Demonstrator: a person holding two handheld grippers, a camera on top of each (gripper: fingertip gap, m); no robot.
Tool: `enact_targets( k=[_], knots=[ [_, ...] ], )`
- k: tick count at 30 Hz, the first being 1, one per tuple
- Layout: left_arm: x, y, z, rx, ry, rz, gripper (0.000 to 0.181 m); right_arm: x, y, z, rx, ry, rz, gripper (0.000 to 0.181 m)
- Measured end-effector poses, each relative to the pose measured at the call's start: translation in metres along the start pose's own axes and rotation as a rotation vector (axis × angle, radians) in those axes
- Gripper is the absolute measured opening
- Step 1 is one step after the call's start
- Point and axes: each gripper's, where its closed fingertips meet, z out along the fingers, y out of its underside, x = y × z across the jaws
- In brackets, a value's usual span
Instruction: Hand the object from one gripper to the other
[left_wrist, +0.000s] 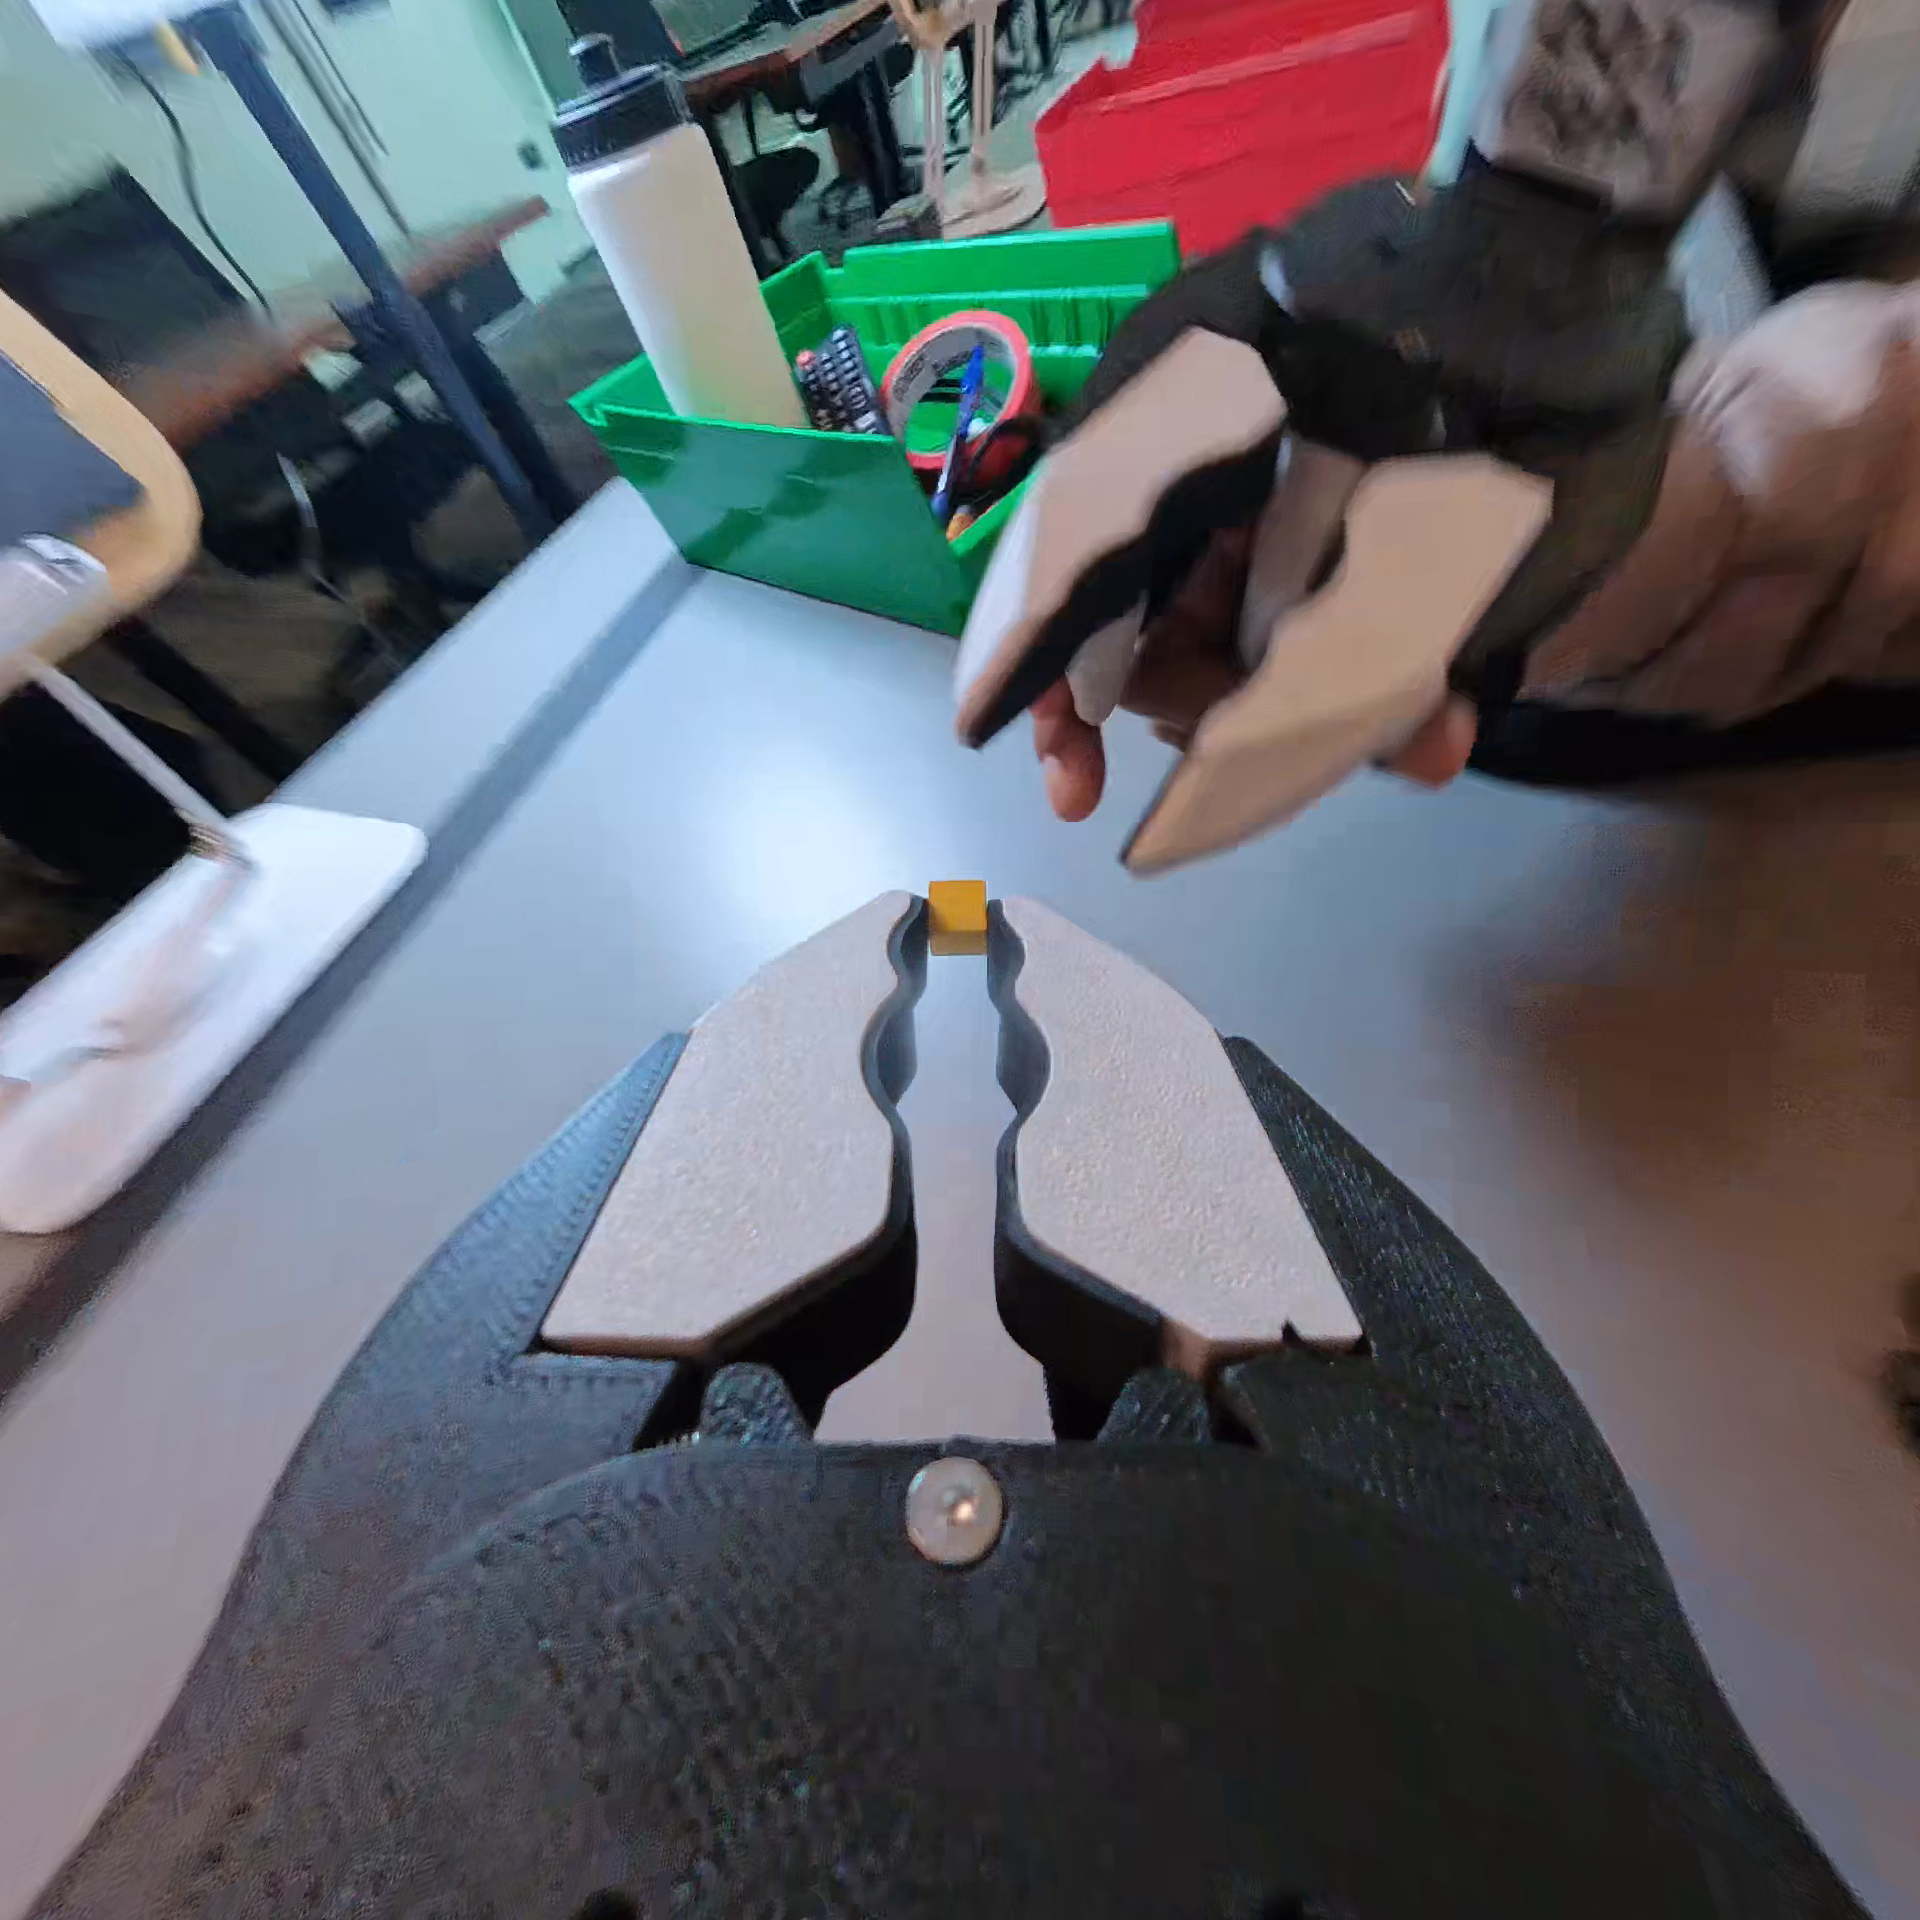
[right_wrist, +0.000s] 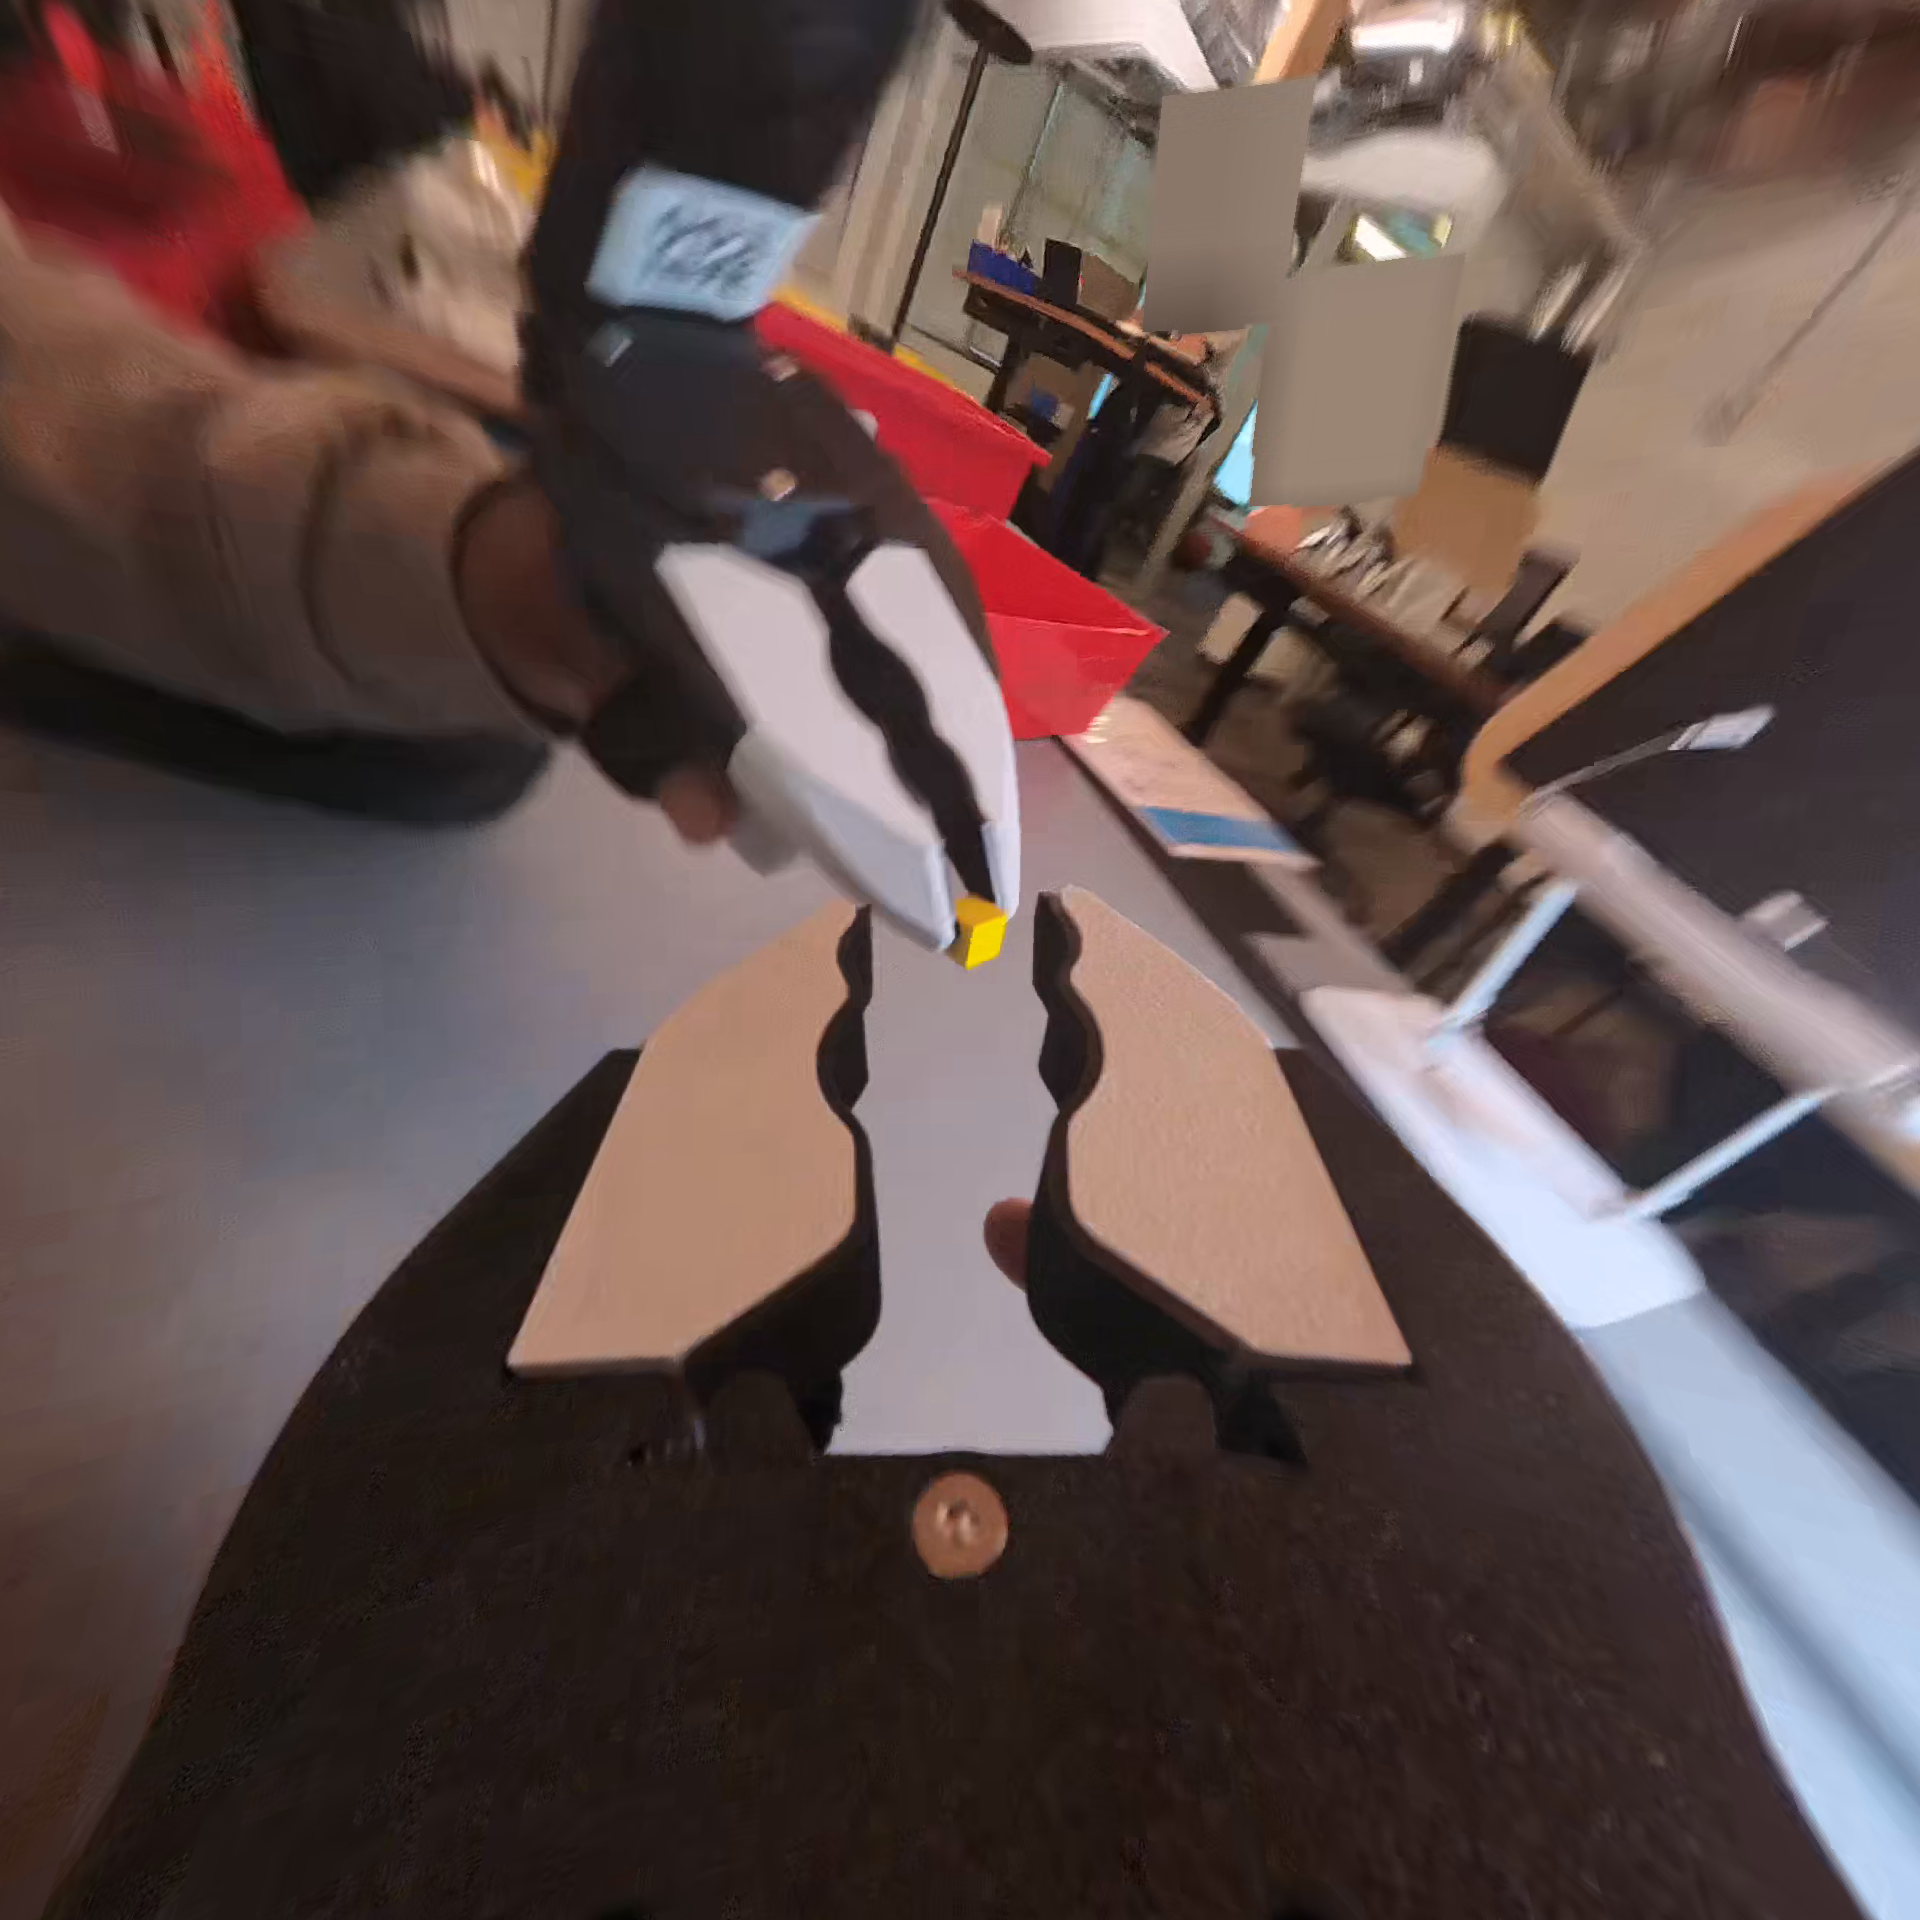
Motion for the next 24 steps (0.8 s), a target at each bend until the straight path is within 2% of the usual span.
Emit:
enact_targets(
  k=[2,3,6,10,12,13,16,18,19,21,24],
  knots=[
    [0.003,-0.002,-0.002,0.026,0.124,-0.213,0.011,-0.01,0.004,0.002,-0.035,0.044,-0.277,0.03],
    [0.005,-0.004,-0.003,0.038,0.184,-0.308,0.011,-0.014,0.007,0.005,-0.055,0.055,-0.341,0.03],
    [0.008,-0.004,-0.003,0.054,0.281,-0.49,0.011,-0.012,0.011,0.01,-0.081,0.124,-0.404,0.028],
    [0.012,0.0,0.0,0.028,0.327,-0.579,0.011,-0.005,0.015,0.011,-0.101,0.186,-0.464,0.025],
    [0.016,0.002,0.002,0.017,0.345,-0.601,0.011,-0.008,0.014,0.01,-0.092,0.159,-0.448,0.013],
    [0.016,0.002,0.002,0.02,0.352,-0.618,0.011,-0.008,0.015,0.01,-0.093,0.155,-0.427,0.013],
    [0.015,-0.003,0.001,0.064,0.385,-0.636,0.011,-0.005,0.011,0.009,-0.059,0.133,-0.263,0.011],
    [0.015,-0.014,-0.004,0.139,0.415,-0.624,0.022,0.004,0.004,0.006,-0.001,0.106,-0.043,0.009],
    [0.013,-0.019,-0.006,0.171,0.41,-0.599,0.03,0.009,0.0,0.002,0.042,0.092,0.076,0.0],
    [0.013,-0.025,-0.012,0.214,0.399,-0.514,0.026,0.017,-0.007,-0.003,0.131,0.025,0.322,0.0],
    [0.011,-0.023,-0.012,0.214,0.343,-0.427,0.002,0.026,-0.008,-0.005,0.206,-0.038,0.599,0.0]
  ],
)
